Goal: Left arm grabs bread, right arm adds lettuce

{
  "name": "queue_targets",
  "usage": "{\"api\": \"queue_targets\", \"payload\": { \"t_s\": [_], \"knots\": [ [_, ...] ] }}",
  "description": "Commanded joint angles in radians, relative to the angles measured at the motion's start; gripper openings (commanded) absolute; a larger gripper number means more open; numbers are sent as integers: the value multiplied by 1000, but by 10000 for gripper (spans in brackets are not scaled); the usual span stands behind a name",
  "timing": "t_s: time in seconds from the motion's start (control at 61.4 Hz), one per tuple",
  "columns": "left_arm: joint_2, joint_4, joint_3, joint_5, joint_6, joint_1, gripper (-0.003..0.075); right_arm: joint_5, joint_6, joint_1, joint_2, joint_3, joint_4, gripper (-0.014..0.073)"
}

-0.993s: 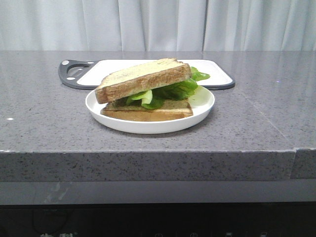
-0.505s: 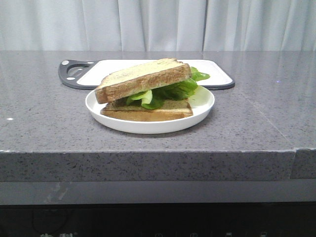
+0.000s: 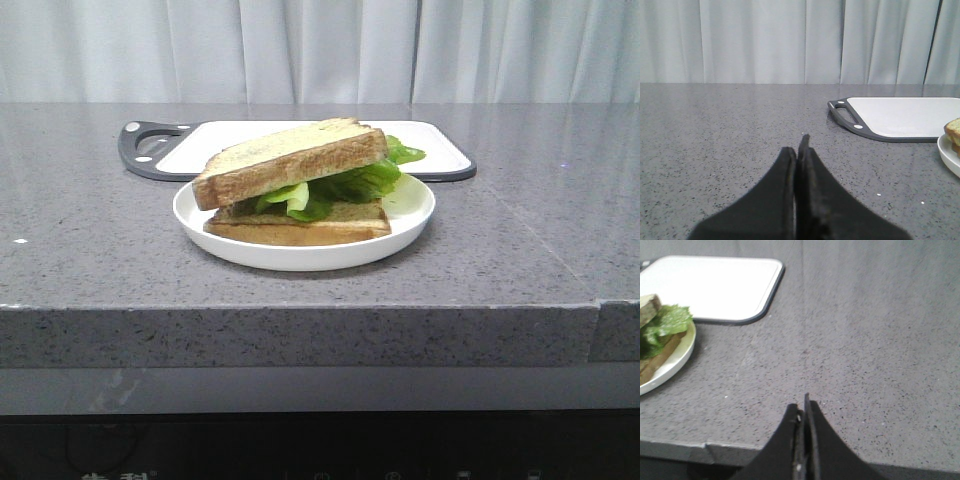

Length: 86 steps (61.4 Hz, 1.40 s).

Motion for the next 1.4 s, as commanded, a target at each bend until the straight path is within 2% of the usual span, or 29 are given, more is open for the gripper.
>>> {"api": "queue_targets", "payload": {
  "t_s": [0.0, 0.163, 0.342, 1.384],
  "knots": [
    [-19, -7, 6, -88, -9, 2, -20, -226, -13, -21, -75, 96, -15, -118],
    [-19, -7, 6, -88, -9, 2, -20, -361, -12, -33, -195, 254, -8, -118],
    [-19, -7, 6, -88, -9, 2, -20, -479, -12, -37, -255, 348, -2, -118],
    [-19, -7, 6, -88, -9, 2, -20, -494, -14, -38, -256, 345, 12, -118]
  ]
}}
